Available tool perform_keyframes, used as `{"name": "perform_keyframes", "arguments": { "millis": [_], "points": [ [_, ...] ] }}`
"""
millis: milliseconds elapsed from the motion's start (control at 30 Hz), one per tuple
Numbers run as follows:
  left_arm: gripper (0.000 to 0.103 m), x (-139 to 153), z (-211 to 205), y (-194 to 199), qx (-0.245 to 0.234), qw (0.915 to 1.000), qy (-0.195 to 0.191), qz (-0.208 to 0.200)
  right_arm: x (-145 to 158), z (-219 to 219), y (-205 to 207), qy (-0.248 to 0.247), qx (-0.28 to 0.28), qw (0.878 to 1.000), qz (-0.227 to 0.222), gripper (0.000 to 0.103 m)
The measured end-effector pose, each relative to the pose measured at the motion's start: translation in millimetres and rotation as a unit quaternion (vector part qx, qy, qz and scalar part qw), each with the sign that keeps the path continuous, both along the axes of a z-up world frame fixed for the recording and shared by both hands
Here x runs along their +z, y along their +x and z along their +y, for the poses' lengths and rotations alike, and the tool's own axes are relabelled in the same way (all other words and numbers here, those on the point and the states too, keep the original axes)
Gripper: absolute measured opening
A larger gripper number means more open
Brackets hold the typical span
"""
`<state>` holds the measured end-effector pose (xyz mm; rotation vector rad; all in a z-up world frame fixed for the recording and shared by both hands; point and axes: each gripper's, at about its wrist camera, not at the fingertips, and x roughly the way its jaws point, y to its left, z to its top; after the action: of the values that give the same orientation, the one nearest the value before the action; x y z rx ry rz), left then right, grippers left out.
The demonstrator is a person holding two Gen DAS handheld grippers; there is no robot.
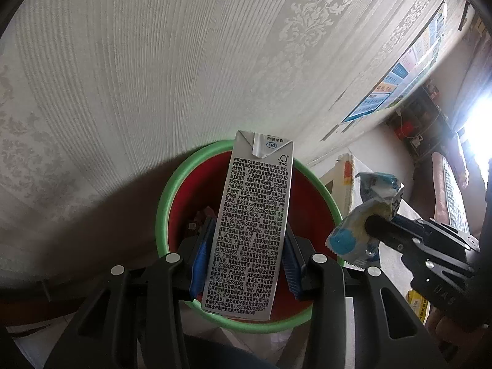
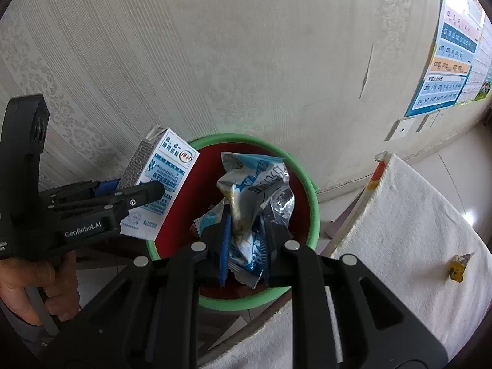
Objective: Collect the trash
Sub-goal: 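Carry the milk carton and foil packet over the red bin and open both grippers, then move both grippers back over the yellow box and gold wrapper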
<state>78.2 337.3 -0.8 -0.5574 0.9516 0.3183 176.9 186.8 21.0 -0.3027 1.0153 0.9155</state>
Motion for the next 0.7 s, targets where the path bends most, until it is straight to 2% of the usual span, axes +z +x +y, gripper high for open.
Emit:
{"name": "perform_keyframes", "arguments": {
  "millis": [33, 100, 133, 167, 200, 267, 467, 700],
  "points": [
    [0.039, 0, 1, 1, 0.000, 1.0000, 0.001, 0.000, 0, 1, 0, 0.000, 0.001, 1.000, 0.000, 0.018],
    [0.040, 3, 3, 2, -0.001, 1.0000, 0.001, -0.004, 1, 3, -1, -0.002, 0.001, 1.000, -0.005, 0.031],
    [0.043, 4, 3, 2, -0.001, 1.0000, 0.002, -0.005, 2, 2, -2, -0.004, -0.002, 1.000, -0.008, 0.046],
    [0.056, 5, 3, 2, 0.001, 1.0000, 0.004, -0.008, 2, 1, -1, -0.002, -0.005, 1.000, -0.009, 0.055],
    [0.068, 8, 4, 1, 0.005, 0.9999, 0.006, -0.015, 3, -1, -1, 0.000, -0.009, 1.000, -0.010, 0.057],
    [0.075, 11, 4, -2, 0.009, 0.9997, 0.006, -0.022, 5, -6, -2, 0.002, -0.015, 1.000, -0.010, 0.062],
    [0.084, 14, -2, -18, 0.013, 0.9996, 0.005, -0.024, 17, -27, -7, 0.005, -0.033, 0.999, -0.018, 0.074],
    [0.093, 35, -28, -26, 0.004, 0.9991, 0.020, -0.036, 35, -64, -18, 0.014, -0.063, 0.998, -0.025, 0.088]
  ]
}}
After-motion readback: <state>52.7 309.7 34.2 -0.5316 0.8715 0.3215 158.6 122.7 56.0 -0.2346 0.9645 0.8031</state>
